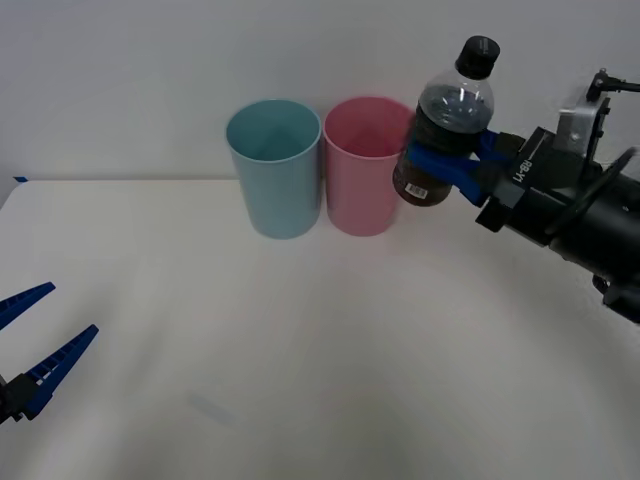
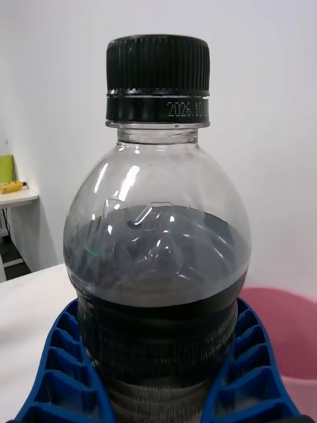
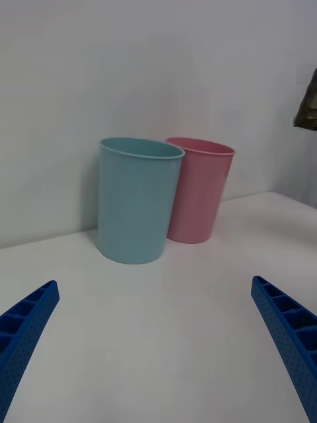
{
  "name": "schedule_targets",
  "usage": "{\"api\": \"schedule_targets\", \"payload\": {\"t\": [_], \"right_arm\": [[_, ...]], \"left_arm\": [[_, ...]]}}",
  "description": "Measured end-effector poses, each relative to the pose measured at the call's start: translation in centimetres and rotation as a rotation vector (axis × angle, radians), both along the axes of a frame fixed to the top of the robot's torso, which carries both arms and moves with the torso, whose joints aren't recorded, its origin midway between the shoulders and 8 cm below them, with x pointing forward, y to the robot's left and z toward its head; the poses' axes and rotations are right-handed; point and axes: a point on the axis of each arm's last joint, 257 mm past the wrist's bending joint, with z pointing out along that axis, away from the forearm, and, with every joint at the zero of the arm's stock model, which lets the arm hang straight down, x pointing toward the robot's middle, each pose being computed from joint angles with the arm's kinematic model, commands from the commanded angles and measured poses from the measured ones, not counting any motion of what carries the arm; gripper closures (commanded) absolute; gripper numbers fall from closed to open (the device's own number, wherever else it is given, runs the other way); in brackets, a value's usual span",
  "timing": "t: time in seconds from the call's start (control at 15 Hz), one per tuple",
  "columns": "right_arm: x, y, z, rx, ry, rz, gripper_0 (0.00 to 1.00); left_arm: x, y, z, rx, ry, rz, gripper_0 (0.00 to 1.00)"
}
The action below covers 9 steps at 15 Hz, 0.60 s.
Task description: Grasp the object on the table and drop it into the matching bin: aluminum can to the light blue bin, PET bottle to the pink bin.
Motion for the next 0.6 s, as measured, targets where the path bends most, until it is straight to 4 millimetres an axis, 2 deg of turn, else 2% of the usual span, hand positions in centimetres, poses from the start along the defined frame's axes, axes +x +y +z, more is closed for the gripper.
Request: {"api": "schedule_targets", "payload": {"t": [0.2,0.6], "right_arm": [[3.0,0.9,0.5,-0.019,0.011,0.005,1.00],[10.1,2.8,0.6,-0.077,0.020,-0.017,1.00]], "left_arm": [[0.0,0.0,0.0,0.000,0.000,0.000,0.00],[0.0,0.0,0.0,0.000,0.000,0.000,0.00]]}}
